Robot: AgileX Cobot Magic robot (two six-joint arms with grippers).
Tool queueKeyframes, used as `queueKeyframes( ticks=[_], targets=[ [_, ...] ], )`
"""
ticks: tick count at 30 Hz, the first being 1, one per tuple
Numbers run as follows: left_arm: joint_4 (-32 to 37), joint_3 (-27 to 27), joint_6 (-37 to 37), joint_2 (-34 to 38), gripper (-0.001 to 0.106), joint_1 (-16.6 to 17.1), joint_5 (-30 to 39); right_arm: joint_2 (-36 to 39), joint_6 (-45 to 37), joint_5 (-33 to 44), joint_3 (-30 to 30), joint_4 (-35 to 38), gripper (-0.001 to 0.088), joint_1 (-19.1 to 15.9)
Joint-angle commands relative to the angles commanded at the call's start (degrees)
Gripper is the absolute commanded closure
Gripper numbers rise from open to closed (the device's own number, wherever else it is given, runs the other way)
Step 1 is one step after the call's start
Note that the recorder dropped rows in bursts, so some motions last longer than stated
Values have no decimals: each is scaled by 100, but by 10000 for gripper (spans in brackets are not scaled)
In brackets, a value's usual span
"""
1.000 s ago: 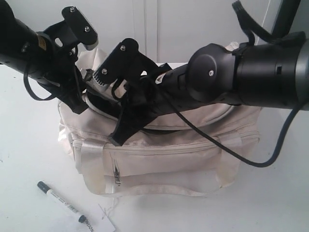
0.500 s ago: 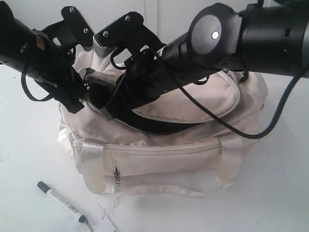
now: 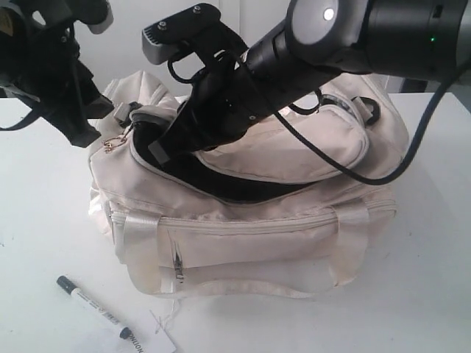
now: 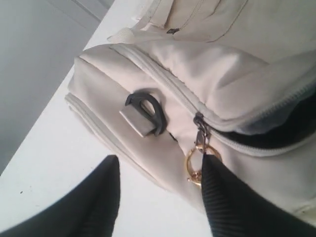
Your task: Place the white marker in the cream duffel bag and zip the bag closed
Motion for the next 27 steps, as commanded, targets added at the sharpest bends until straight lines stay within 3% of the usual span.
queueKeyframes(
  ticks=[4, 9, 19, 22, 27],
  targets=[
    [-76, 0, 2, -82, 739, 0, 542, 0, 239, 443, -245, 0, 868, -220],
    [-594, 0, -102, -169, 1053, 0, 579, 77, 335, 785, -505, 23, 868, -325],
    [-689, 12, -2186, -252, 1053, 34, 937, 489, 551, 1354, -986, 67, 868, -325],
    [-789, 12, -2562, -252, 1053, 252, 937, 541, 656, 1398, -1032, 67, 868, -325],
    [-1660, 338, -2321, -252, 1053, 946, 852, 552, 673, 1398, -1032, 67, 868, -325]
  ],
)
